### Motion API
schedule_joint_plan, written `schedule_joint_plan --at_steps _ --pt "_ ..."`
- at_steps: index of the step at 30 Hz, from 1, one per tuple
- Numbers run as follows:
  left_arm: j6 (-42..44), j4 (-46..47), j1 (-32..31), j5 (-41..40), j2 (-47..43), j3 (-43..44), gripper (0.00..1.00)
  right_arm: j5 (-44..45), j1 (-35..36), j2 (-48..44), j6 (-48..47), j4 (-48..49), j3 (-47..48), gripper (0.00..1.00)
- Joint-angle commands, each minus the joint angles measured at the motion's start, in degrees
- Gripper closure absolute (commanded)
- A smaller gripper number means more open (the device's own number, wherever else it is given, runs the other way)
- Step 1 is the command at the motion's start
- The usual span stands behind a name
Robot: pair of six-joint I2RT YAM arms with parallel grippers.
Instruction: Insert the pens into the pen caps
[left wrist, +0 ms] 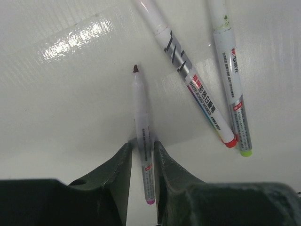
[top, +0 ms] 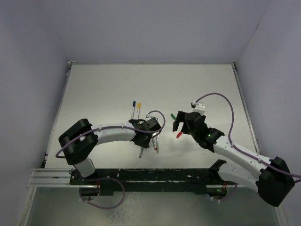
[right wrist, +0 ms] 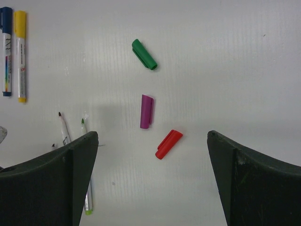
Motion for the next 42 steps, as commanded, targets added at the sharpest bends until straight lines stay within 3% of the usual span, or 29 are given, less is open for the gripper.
schedule_joint_plan --at_steps 1,12,23,29,36,42 --pt "-1.52 -0.08 -0.4 0.32 6.27 -4.2 0.73 1.23 -0.24 -0.57 0.92 0.46 -0.66 0.0" --pt "-4.18 -0.29 -1.49 3.43 5.57 -8.53 0.75 1.79 -0.23 -1.4 1.07 -0.05 -0.11 0.0" --pt "-4.92 -6.54 -3.12 1.08 8.08 -5.54 0.81 1.75 -0.19 -1.61 1.33 -0.17 -0.15 0.0" --pt "-4.8 -7.2 -4.35 1.81 9.95 -5.58 0.97 2.05 -0.16 -2.08 1.29 -0.39 -0.17 0.03" --pt "-4.2 -7.77 -4.67 1.22 9.08 -6.03 1.0 2.37 -0.23 -2.19 0.71 -0.82 0.3 0.23" --pt "-4.4 -12.17 -4.71 -1.78 1.59 -4.46 1.0 2.26 -0.19 0.2 -0.92 -0.97 2.18 0.51"
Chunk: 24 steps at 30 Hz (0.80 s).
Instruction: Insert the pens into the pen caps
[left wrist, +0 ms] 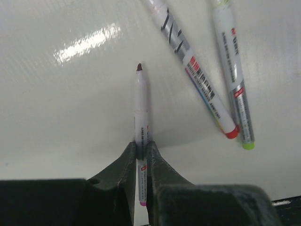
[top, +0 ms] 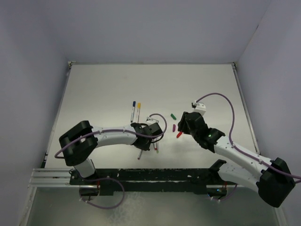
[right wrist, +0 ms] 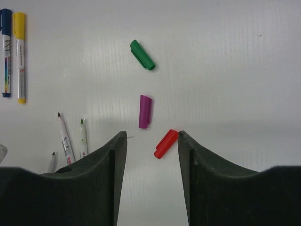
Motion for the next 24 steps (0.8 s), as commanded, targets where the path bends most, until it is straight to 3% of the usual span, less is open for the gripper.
schedule_joint_plan --at_steps 1,4,9,12,24 --pt "-1.1 -10.59 -0.89 1.95 -0.15 -3.87 1.0 1.66 -0.18 2.02 -1.34 -0.17 2.52 0.54" --pt "-0.92 -12.03 -1.03 0.53 -5.02 -2.29 1.0 0.92 -0.24 4.66 -2.18 0.32 3.66 0.58" --pt "-0.68 -13.53 -1.22 -2.91 -12.62 -0.11 1.0 -1.22 -0.19 10.57 -4.1 1.16 6.01 0.78" --pt "-0.27 -13.4 -1.38 -4.68 -16.66 0.52 1.0 -1.77 -0.16 13.6 -5.04 1.54 7.63 0.77" --pt "2.21 -4.96 -1.64 -6.63 -24.71 -3.29 1.0 -3.65 -0.17 23.58 -6.73 1.8 12.74 0.58"
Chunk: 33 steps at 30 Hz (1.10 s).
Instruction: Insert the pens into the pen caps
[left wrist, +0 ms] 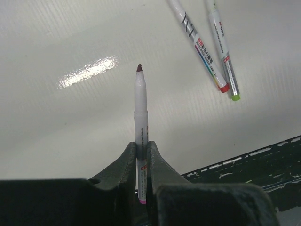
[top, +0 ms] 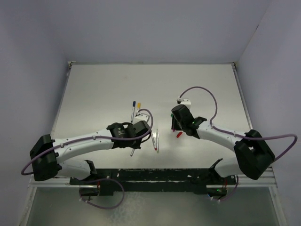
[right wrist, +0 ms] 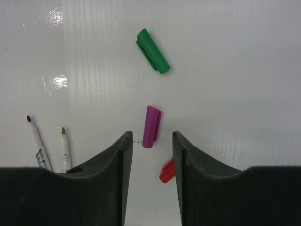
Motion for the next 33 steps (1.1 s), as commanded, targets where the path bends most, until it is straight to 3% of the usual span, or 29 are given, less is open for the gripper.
schedule_joint_plan --at_steps 1,14,24,33 --pt "1.31 5.56 -0.47 -1.69 -4.14 -2.26 1.0 -0.97 -0.16 2.93 -1.22 0.45 3.71 0.57" --pt "3.41 11.08 -0.52 -0.79 -8.15 -5.09 1.0 -2.04 -0.14 10.1 -0.69 -0.39 6.36 0.5" --pt "4.16 14.66 -0.57 -0.34 -8.77 -6.46 1.0 -0.05 -0.18 13.91 0.89 -4.11 8.51 0.6" --pt "3.81 15.09 -0.54 -0.59 -9.14 -6.89 1.0 2.16 -0.18 14.32 3.76 -7.58 7.37 0.62"
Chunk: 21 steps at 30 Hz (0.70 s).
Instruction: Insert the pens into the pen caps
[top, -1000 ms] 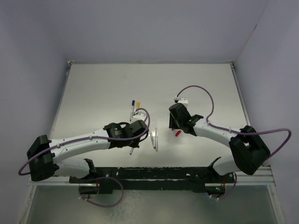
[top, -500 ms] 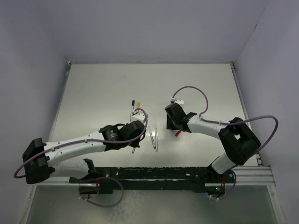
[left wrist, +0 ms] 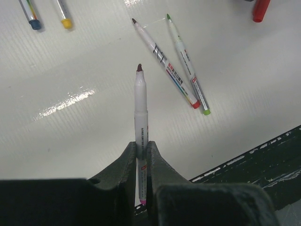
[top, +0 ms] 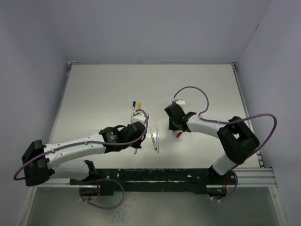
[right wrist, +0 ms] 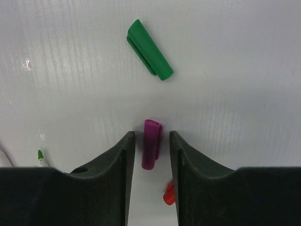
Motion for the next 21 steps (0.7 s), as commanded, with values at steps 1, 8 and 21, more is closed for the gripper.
schedule_joint_plan --at_steps 1,8,21 --pt "0.63 2.6 -0.26 -0.47 -1.7 -0.29 1.0 2.25 -0.18 0.34 2.59 -4.59 0.07 0.62" --pt "0.5 3.09 -0.21 -0.56 -1.46 -0.49 1.0 1.42 -0.15 0.89 3.05 -3.58 -1.45 0.66" --pt "0.63 4.66 -0.26 -0.26 -1.28 -1.19 1.0 0.74 -0.18 -2.95 3.64 -5.11 -1.74 1.0"
